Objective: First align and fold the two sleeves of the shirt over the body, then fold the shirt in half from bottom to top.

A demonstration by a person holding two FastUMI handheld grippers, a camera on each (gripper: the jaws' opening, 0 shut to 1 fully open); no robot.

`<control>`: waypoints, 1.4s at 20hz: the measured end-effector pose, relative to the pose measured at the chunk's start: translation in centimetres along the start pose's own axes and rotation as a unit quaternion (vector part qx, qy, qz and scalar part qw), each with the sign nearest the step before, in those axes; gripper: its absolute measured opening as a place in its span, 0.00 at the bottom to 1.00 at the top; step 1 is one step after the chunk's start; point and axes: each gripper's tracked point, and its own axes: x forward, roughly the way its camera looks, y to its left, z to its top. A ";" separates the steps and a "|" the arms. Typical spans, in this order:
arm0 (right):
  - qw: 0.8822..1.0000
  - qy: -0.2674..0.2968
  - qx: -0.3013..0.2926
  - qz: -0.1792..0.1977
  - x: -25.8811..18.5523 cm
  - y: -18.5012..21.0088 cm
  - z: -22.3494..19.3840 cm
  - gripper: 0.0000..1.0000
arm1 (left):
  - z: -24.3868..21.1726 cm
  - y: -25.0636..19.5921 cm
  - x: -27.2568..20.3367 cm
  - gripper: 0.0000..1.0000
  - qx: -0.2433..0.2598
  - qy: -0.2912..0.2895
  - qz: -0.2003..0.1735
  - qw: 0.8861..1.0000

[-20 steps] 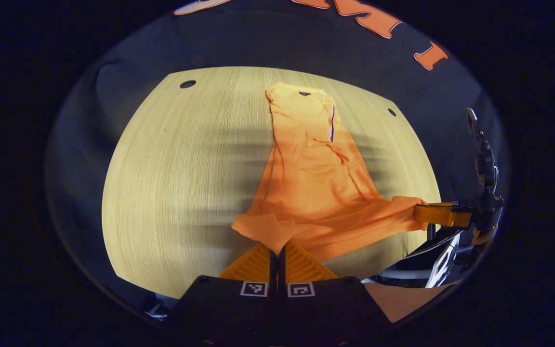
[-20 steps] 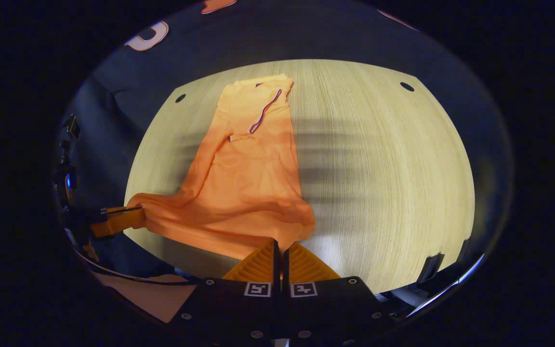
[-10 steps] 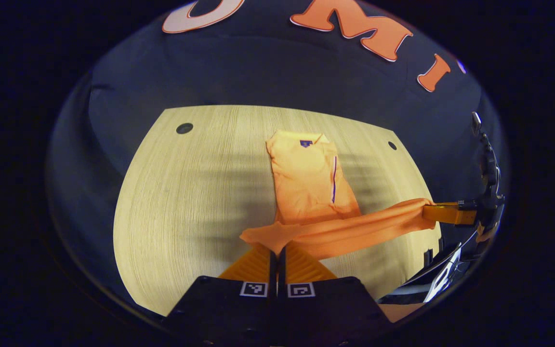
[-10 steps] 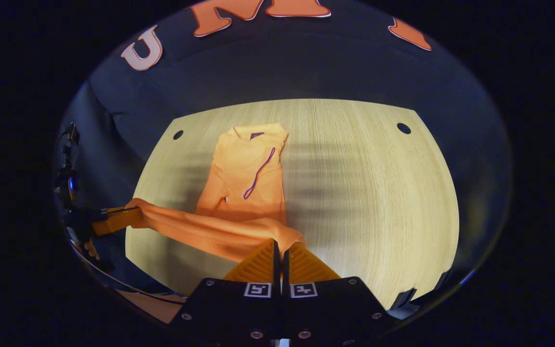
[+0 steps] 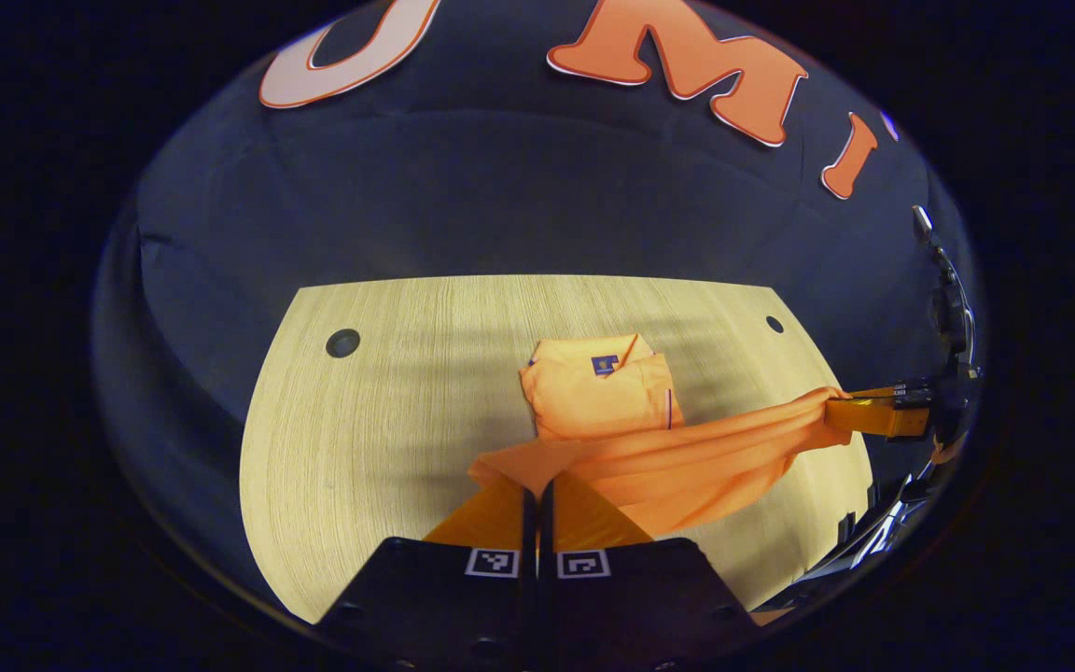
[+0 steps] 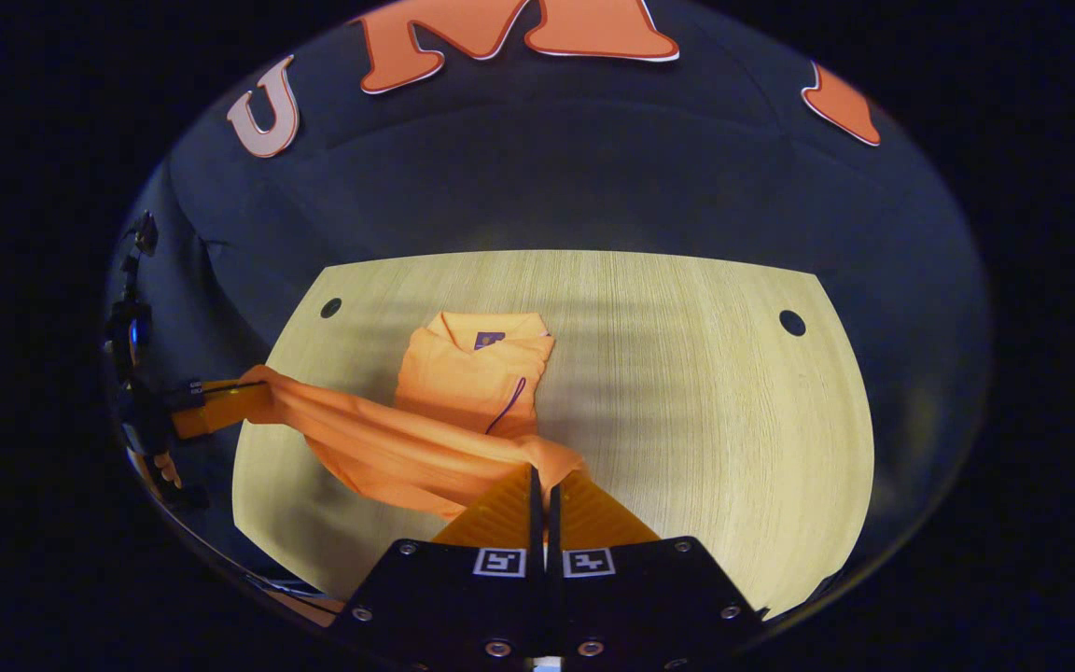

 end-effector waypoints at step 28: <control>0.997 -0.015 0.055 -0.061 15.7 -3.8 6.8 1.00 | 6.0 3.9 14.8 0.98 -0.021 -0.009 0.067 0.997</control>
